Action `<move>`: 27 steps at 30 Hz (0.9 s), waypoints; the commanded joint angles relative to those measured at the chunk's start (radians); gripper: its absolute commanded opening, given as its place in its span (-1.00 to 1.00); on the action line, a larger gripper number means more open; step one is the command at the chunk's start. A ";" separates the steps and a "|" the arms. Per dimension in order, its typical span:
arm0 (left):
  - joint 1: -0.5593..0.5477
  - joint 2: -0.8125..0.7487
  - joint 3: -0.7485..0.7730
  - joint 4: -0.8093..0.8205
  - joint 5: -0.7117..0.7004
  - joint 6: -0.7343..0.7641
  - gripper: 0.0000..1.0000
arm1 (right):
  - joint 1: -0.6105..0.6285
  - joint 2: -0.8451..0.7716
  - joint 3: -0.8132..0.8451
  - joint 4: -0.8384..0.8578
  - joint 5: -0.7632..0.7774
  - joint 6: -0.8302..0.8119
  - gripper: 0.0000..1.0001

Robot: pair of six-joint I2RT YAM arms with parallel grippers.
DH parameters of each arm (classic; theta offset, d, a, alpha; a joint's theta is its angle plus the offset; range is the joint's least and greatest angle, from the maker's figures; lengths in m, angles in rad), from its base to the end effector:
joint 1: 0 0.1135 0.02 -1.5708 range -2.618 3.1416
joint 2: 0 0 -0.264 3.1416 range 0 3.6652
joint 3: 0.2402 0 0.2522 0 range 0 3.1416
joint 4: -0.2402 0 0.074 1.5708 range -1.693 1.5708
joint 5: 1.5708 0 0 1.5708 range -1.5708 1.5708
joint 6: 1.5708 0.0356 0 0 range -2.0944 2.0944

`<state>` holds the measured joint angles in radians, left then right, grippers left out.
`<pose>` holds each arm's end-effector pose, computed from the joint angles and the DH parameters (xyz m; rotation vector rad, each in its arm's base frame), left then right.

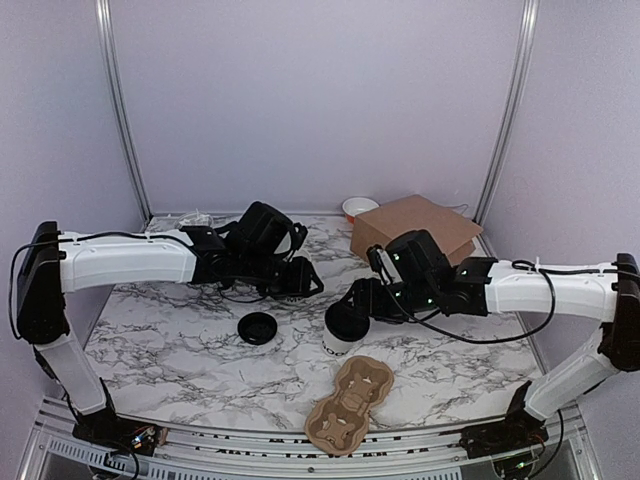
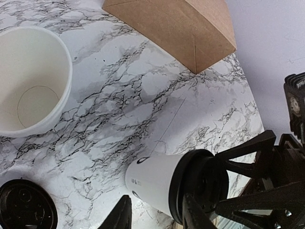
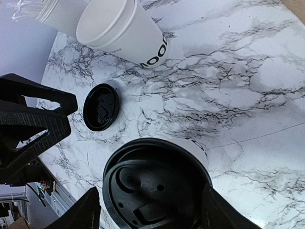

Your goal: Pack the takeout coffee

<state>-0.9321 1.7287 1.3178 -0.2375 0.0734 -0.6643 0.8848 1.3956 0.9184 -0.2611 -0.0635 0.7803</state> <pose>0.2348 -0.3206 0.2652 0.3625 2.3640 -0.9122 0.1884 0.2337 0.2405 -0.1648 2.4831 0.8668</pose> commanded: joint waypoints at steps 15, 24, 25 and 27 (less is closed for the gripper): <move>0.026 -0.116 -0.083 -0.015 0.096 0.000 -0.23 | -0.006 -0.242 -0.135 0.028 0.017 0.028 0.30; -0.046 -0.102 -0.106 0.076 -0.024 -0.141 -0.19 | -0.262 -0.294 -0.157 0.025 -0.288 -0.152 0.00; -0.058 -0.098 -0.101 0.076 -0.047 -0.153 -0.19 | -0.284 -0.284 -0.154 0.019 -0.305 -0.179 -0.02; -0.073 -0.090 -0.099 0.082 -0.083 -0.183 -0.19 | -0.322 -0.258 -0.162 0.036 -0.368 -0.220 -0.04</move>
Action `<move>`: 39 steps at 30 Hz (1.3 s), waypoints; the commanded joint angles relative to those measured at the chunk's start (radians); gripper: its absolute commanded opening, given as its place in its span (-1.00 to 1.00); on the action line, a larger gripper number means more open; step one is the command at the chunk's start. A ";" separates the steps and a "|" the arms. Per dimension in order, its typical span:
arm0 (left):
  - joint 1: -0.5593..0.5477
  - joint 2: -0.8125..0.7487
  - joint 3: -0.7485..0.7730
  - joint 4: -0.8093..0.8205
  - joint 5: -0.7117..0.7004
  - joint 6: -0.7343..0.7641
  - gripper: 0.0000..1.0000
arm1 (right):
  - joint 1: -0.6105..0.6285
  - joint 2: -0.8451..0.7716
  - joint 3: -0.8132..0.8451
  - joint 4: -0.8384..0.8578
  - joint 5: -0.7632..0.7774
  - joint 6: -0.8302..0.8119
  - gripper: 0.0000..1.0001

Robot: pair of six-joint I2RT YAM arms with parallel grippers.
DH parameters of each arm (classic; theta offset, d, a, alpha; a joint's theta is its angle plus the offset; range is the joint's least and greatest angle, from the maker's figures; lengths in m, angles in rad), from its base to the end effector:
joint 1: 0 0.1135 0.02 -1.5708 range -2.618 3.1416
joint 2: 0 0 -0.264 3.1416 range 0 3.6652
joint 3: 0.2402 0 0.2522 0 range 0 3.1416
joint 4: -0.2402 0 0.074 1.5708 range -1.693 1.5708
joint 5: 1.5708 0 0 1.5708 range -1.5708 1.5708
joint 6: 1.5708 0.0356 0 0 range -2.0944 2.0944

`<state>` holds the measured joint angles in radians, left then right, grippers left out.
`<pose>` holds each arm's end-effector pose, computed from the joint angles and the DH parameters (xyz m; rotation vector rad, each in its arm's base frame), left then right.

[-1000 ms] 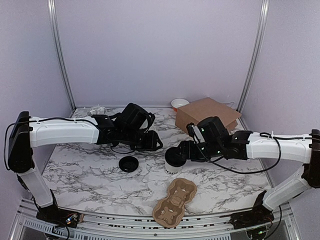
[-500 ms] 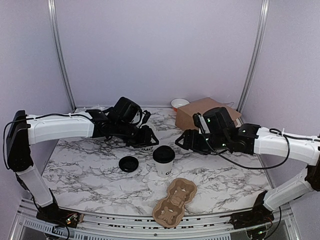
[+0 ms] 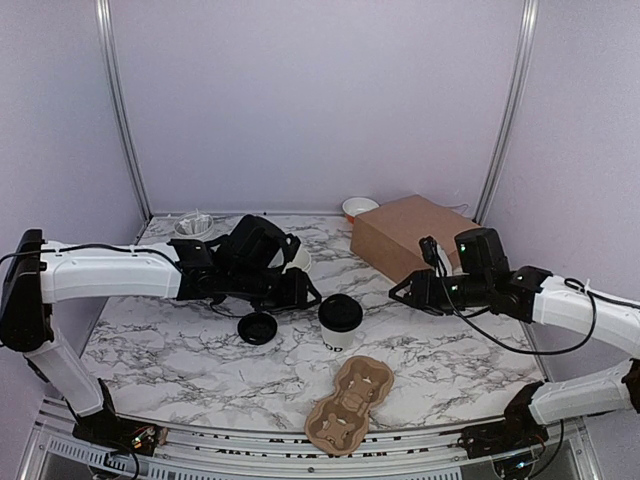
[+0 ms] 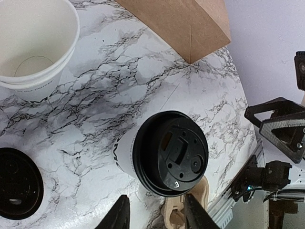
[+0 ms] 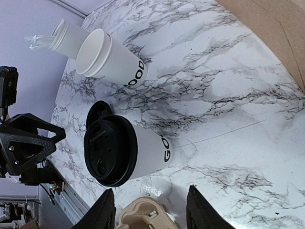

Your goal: Pack the takeout coffee

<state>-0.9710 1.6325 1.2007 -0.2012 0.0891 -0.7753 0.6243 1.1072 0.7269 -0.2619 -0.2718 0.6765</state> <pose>0.2074 -0.3090 0.2642 0.2902 2.3976 -1.0065 0.1878 0.1471 0.2496 -0.1006 2.3790 0.9789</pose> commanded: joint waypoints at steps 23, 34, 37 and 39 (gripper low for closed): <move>0.048 0.125 0.178 -0.080 0.040 0.190 0.01 | 0.105 0.172 -0.132 0.421 -0.091 0.160 -0.28; 0.048 0.171 0.202 -0.080 0.042 0.246 0.07 | 0.127 0.260 -0.123 0.492 -0.150 0.225 -0.32; 0.047 0.184 0.208 -0.080 0.045 0.253 0.07 | 0.128 0.263 -0.126 0.488 -0.144 0.233 -0.32; 0.046 0.197 0.213 -0.080 0.042 0.258 0.08 | 0.129 0.264 -0.121 0.480 -0.138 0.233 -0.32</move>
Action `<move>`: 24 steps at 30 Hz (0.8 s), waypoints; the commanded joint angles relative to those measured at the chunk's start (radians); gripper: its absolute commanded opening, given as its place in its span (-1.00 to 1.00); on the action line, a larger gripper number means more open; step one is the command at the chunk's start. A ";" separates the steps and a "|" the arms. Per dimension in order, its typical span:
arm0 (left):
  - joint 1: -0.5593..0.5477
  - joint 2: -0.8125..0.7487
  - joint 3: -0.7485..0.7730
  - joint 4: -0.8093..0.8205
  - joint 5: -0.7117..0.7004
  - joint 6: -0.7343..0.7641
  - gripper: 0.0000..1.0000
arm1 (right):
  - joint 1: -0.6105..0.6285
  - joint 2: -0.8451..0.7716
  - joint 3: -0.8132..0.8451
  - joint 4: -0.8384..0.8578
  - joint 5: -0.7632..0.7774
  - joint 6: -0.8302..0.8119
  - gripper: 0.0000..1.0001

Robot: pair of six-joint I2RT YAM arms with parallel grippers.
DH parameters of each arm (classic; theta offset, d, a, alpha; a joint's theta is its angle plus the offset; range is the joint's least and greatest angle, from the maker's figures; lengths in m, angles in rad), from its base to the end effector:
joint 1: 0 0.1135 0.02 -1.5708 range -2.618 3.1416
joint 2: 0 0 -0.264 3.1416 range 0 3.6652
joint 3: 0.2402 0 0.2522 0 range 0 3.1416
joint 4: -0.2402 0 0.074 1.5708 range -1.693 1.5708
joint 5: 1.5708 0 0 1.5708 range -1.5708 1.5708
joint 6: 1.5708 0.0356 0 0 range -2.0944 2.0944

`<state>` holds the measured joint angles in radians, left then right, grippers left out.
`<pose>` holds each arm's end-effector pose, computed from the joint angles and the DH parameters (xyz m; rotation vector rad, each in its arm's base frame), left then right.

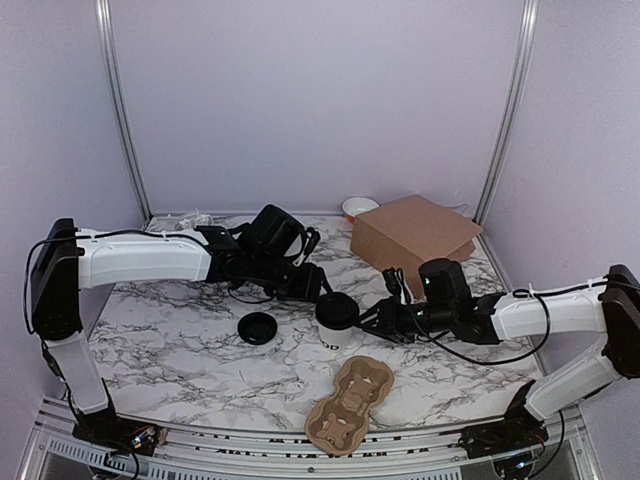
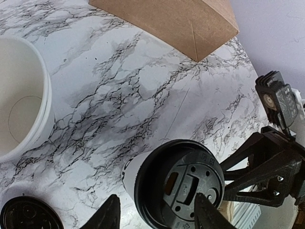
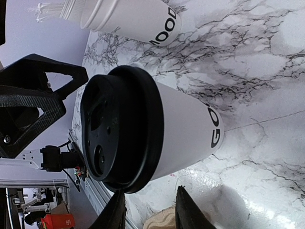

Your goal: Pack the takeout coffee

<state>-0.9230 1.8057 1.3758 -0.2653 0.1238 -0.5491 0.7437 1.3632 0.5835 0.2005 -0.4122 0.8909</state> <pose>0.2458 -0.3320 0.2527 0.5206 2.3732 -0.8748 0.1899 0.1941 0.1839 -0.0951 2.4368 1.3025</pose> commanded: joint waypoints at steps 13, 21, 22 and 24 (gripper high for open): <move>-0.022 0.049 0.041 -0.054 -0.099 0.035 0.03 | 0.010 0.018 0.065 0.011 -0.022 0.023 -0.32; -0.052 0.053 0.042 -0.079 -0.183 0.002 -0.01 | 0.009 0.030 0.059 0.033 -0.027 0.045 -0.32; -0.056 0.052 0.042 -0.081 -0.194 -0.002 -0.01 | 0.009 0.033 0.059 0.035 -0.026 0.047 -0.32; -0.062 0.049 0.038 -0.085 -0.211 -0.008 -0.02 | 0.010 0.032 0.058 0.037 -0.023 0.051 -0.32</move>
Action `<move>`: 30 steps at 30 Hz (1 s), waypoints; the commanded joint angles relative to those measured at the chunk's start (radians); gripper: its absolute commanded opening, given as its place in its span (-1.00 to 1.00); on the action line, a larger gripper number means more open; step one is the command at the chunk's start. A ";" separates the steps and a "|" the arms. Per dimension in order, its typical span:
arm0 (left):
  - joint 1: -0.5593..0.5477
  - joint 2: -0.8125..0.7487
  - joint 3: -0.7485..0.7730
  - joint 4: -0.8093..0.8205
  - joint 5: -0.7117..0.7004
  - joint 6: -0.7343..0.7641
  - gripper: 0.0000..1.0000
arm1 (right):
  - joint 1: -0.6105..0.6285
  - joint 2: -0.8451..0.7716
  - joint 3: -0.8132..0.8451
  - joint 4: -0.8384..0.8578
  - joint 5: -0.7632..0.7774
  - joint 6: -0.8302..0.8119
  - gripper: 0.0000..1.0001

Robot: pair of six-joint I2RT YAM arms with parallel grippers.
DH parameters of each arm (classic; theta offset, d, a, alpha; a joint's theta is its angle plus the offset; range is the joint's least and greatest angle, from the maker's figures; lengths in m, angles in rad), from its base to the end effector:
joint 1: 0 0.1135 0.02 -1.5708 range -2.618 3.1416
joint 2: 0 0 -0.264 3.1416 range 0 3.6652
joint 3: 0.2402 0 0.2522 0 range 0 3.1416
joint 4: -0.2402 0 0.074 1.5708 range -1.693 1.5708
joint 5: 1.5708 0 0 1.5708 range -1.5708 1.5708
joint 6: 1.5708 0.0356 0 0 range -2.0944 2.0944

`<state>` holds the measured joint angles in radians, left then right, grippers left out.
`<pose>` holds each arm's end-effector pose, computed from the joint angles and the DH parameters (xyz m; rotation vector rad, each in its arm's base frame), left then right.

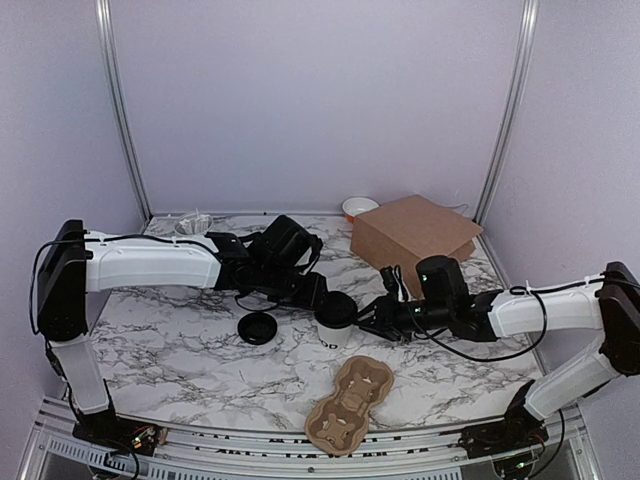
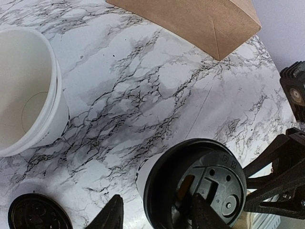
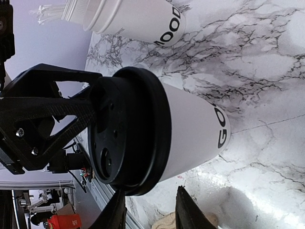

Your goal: Pack the takeout coffee

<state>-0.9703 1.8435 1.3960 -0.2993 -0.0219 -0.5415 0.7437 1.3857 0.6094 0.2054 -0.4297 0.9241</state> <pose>0.2370 -0.3447 0.2414 0.5066 2.3811 -0.7103 0.1944 0.1989 0.1867 -0.0695 2.4442 1.3382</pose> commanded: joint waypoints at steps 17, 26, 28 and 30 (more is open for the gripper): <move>-0.045 -0.011 0.030 -0.063 -0.091 -0.128 -0.12 | 0.009 -0.021 0.039 0.042 0.006 0.035 -0.32; -0.054 -0.018 0.061 -0.066 -0.071 -0.197 -0.12 | 0.007 -0.021 0.043 0.029 0.019 0.035 -0.33; -0.054 -0.020 0.063 -0.063 -0.069 -0.211 -0.11 | 0.005 -0.011 0.050 0.029 0.020 0.032 -0.32; -0.055 -0.022 0.062 -0.064 -0.066 -0.222 -0.11 | -0.002 -0.001 0.059 0.027 0.015 0.028 -0.33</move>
<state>-1.0195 1.8431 1.4338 -0.3378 -0.0948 -0.7242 0.7437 1.3716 0.6136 0.2169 -0.4213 0.9524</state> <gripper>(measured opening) 0.442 0.338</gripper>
